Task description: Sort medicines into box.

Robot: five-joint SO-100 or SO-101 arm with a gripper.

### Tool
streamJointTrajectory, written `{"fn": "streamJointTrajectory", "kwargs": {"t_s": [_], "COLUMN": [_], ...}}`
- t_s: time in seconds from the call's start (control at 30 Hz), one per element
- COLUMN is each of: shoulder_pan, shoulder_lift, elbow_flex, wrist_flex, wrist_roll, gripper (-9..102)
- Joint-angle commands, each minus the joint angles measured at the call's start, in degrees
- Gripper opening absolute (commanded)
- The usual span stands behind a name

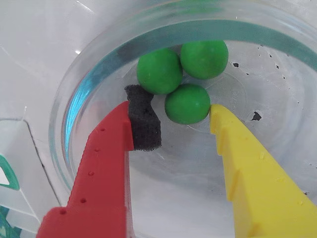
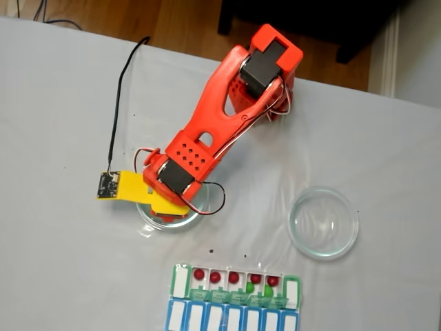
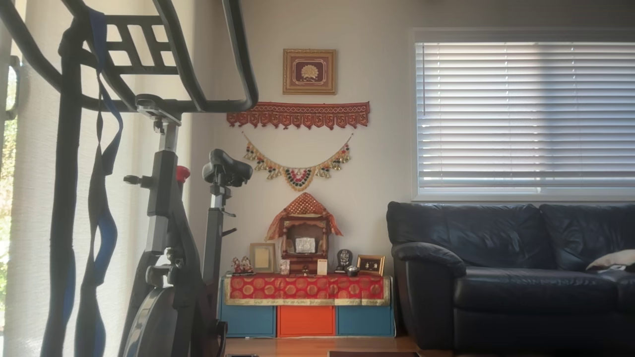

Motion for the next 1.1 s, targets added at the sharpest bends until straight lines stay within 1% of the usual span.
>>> {"fn": "streamJointTrajectory", "kwargs": {"t_s": [0.0, 1.07], "shoulder_pan": [-0.9, -0.3], "shoulder_lift": [1.5, -1.0], "elbow_flex": [-0.7, -2.6], "wrist_flex": [-1.5, 0.4], "wrist_roll": [-1.0, -10.5], "gripper": [21, 19]}}
